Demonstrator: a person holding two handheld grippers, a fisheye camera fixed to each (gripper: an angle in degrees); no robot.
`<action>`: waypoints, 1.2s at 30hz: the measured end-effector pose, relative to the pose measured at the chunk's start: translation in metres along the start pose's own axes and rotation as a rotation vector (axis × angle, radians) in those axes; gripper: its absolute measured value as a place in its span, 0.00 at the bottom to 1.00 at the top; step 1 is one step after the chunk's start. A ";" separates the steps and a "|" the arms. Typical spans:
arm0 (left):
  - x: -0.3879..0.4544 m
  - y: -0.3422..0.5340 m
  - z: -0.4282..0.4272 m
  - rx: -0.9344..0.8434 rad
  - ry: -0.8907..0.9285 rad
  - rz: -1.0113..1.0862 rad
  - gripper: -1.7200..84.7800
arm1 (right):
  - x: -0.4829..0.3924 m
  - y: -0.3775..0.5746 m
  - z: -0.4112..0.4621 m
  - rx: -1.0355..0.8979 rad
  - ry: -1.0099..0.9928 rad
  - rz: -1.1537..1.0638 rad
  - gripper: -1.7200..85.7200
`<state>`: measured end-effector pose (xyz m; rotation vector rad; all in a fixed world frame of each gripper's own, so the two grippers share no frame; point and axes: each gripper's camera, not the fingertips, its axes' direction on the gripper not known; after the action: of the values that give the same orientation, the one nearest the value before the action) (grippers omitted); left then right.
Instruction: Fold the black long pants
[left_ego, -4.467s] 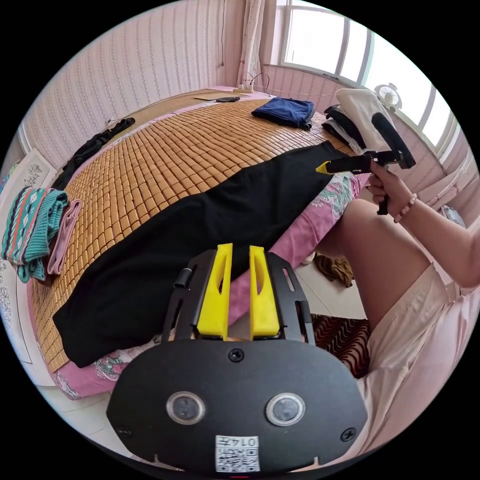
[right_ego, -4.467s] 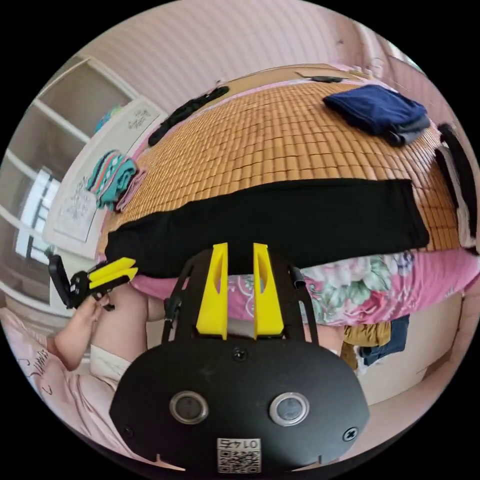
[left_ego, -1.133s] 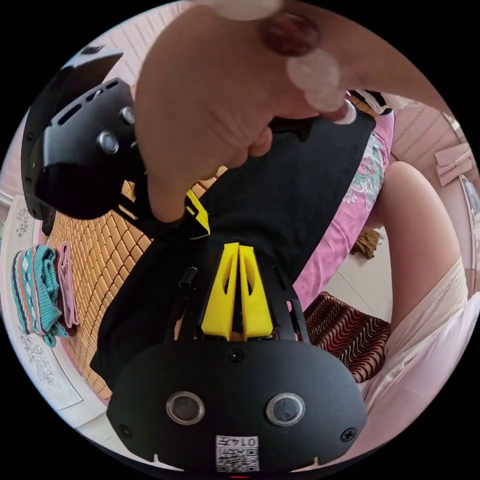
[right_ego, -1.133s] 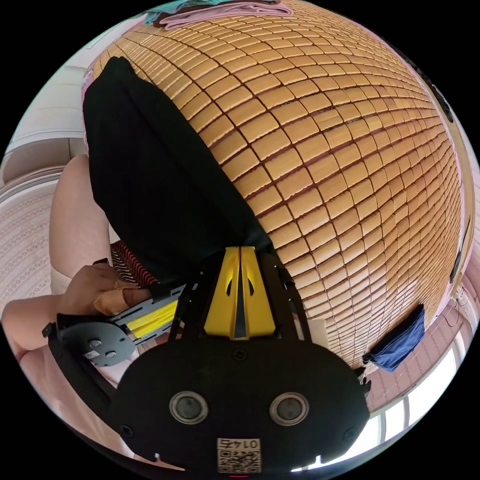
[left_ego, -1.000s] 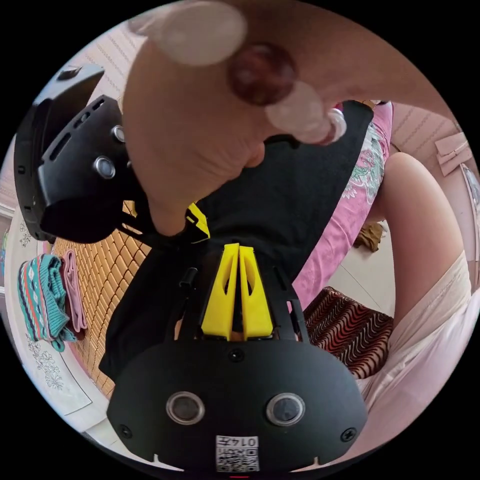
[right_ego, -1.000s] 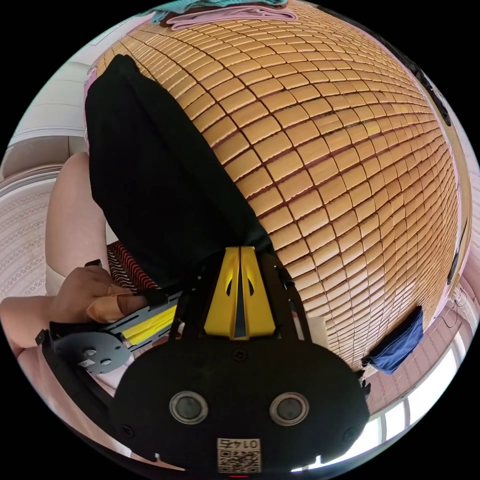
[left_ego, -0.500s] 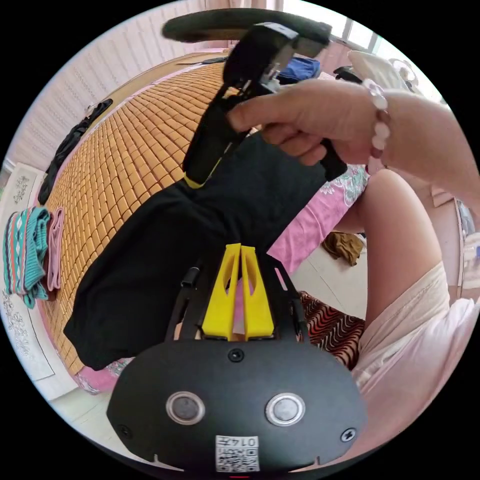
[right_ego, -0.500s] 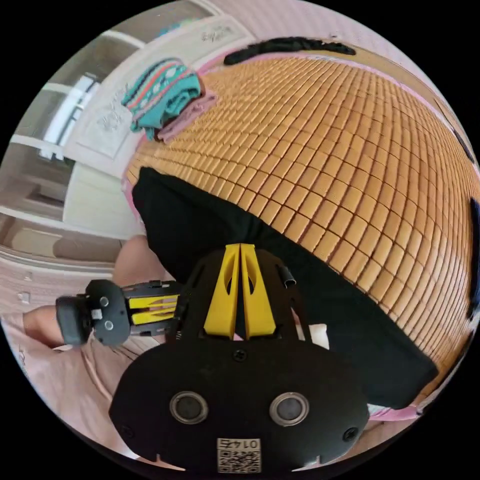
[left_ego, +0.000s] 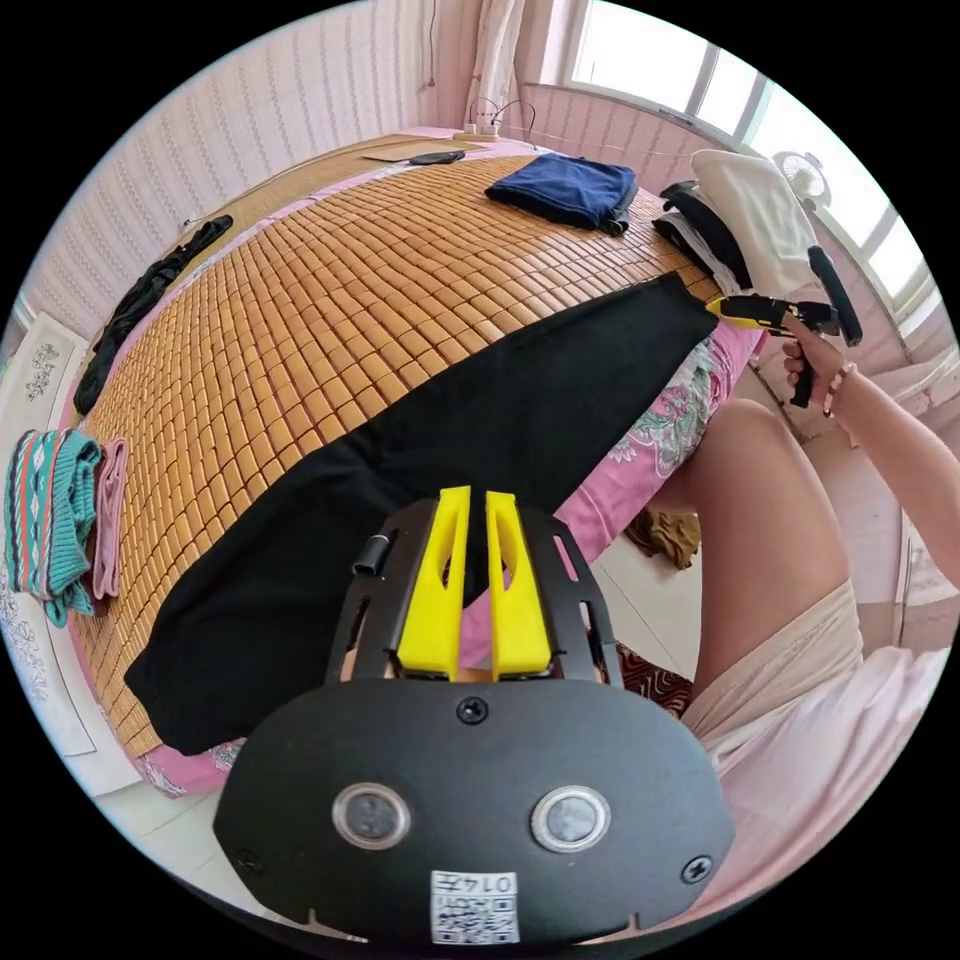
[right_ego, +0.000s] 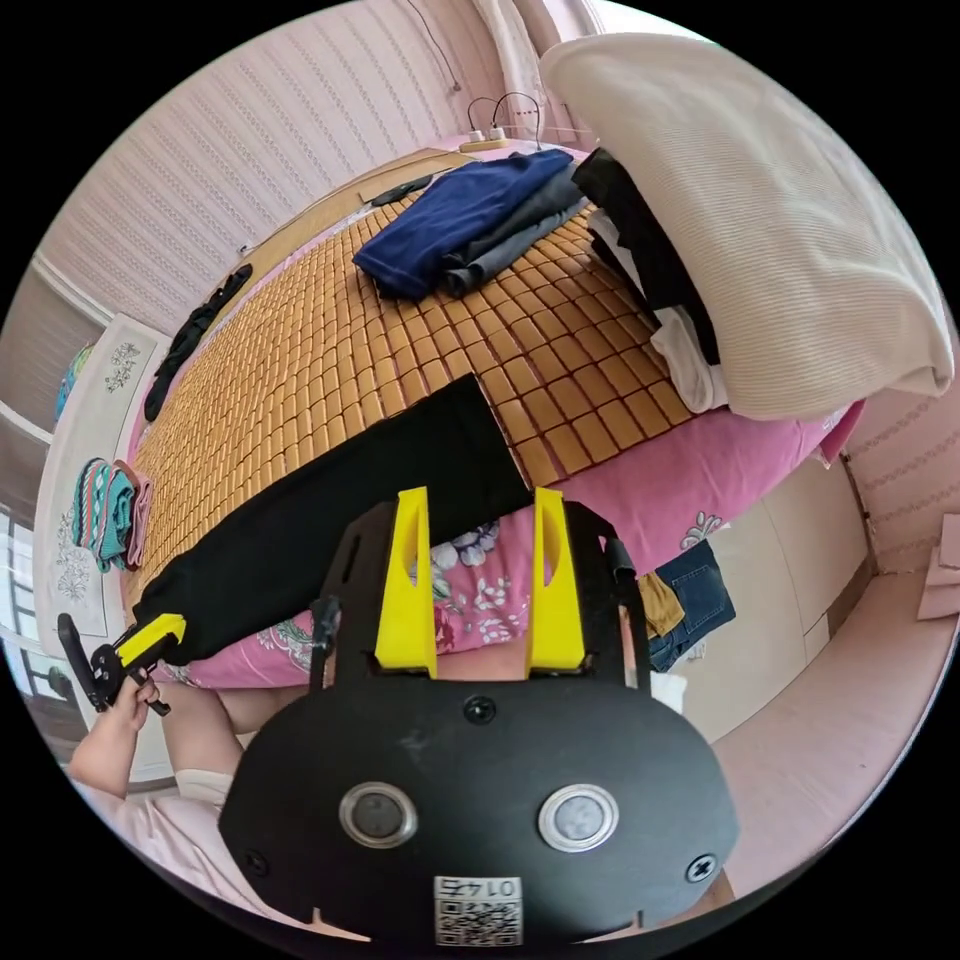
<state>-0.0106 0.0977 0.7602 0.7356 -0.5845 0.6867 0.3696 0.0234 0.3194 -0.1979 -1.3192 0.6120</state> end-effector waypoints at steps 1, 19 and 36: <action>0.000 -0.001 0.002 -0.007 -0.016 -0.017 0.03 | 0.004 0.001 0.006 -0.022 0.004 -0.011 0.18; -0.061 0.008 0.028 -0.067 0.054 -0.108 0.07 | 0.014 0.047 -0.021 0.004 0.001 -0.154 0.07; -0.179 0.083 -0.040 0.166 0.388 -0.438 0.12 | -0.228 0.176 -0.012 -0.175 -0.164 -0.903 0.10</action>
<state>-0.1760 0.1113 0.6465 0.8249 -0.0044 0.4533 0.2999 0.0524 0.0414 0.3099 -1.4516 -0.2586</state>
